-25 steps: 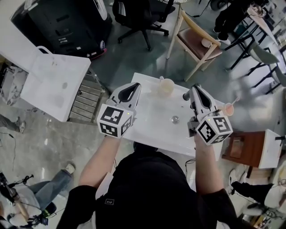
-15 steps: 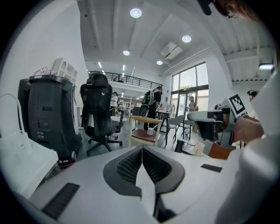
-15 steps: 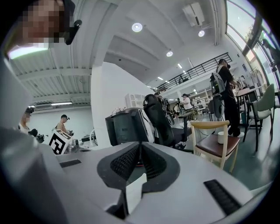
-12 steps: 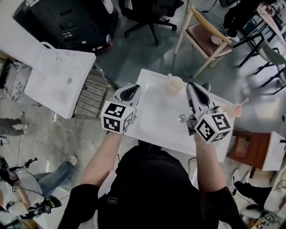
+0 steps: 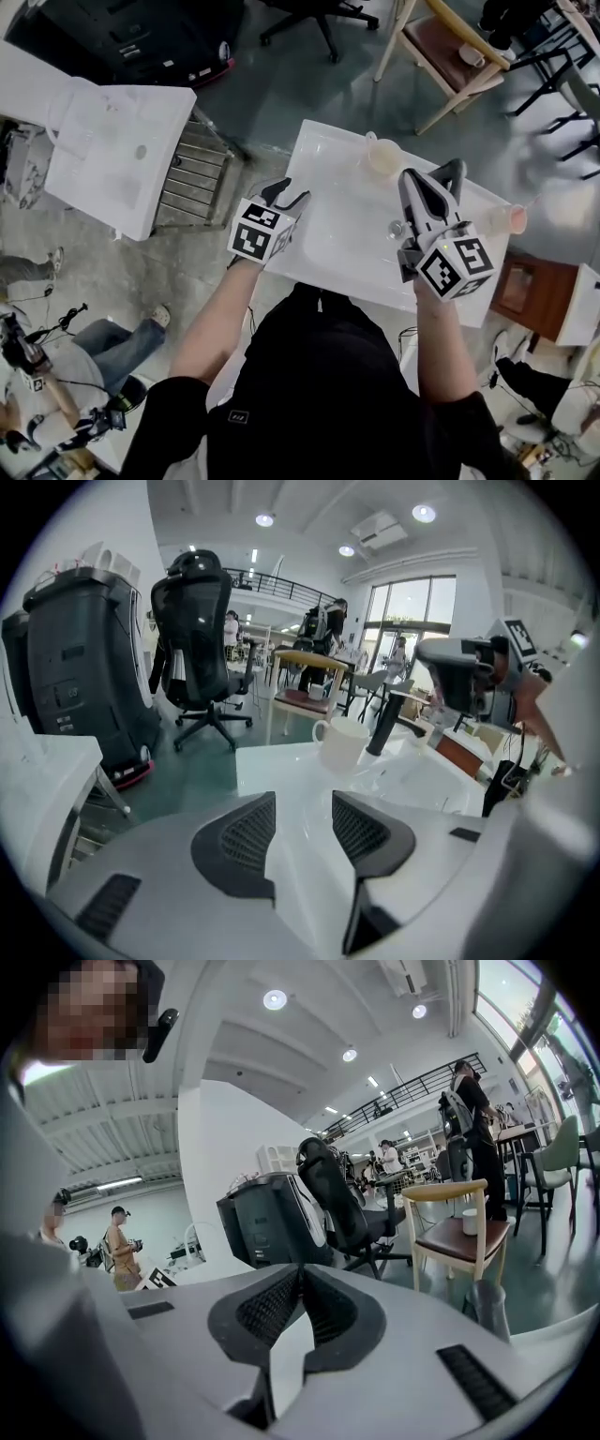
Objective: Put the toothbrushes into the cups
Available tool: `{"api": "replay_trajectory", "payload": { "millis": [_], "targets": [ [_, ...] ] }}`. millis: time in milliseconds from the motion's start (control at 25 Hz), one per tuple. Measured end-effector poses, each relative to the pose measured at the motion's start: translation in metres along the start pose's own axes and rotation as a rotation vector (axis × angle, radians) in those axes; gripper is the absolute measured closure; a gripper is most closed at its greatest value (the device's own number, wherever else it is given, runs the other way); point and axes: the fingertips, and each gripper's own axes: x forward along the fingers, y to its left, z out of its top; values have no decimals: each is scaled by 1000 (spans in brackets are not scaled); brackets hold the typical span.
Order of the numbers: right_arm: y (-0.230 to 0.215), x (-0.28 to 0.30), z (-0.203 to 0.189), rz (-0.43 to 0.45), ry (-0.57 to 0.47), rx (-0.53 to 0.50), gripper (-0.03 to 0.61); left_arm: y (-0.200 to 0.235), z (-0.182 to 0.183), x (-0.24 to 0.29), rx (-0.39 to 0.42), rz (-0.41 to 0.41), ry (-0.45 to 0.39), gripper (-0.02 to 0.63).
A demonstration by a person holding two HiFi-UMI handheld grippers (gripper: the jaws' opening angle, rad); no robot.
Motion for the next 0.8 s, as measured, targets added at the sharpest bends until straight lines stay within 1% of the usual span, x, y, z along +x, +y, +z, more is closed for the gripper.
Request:
{"api": "replay_trajectory", "payload": {
  "millis": [200, 320, 640, 800],
  "targets": [
    [-3, 6, -16, -12, 28, 23, 540, 8, -50, 22, -9, -11, 161, 399],
    [-4, 6, -19, -10, 38, 31, 540, 10, -66, 30, -16, -17, 223, 400],
    [-6, 5, -27, -3, 57, 54, 540, 10, -77, 46, -4, -29, 286, 410],
    [-7, 3, -29, -5, 59, 64, 540, 13, -81, 51, 9, -15, 298, 440]
  ]
}}
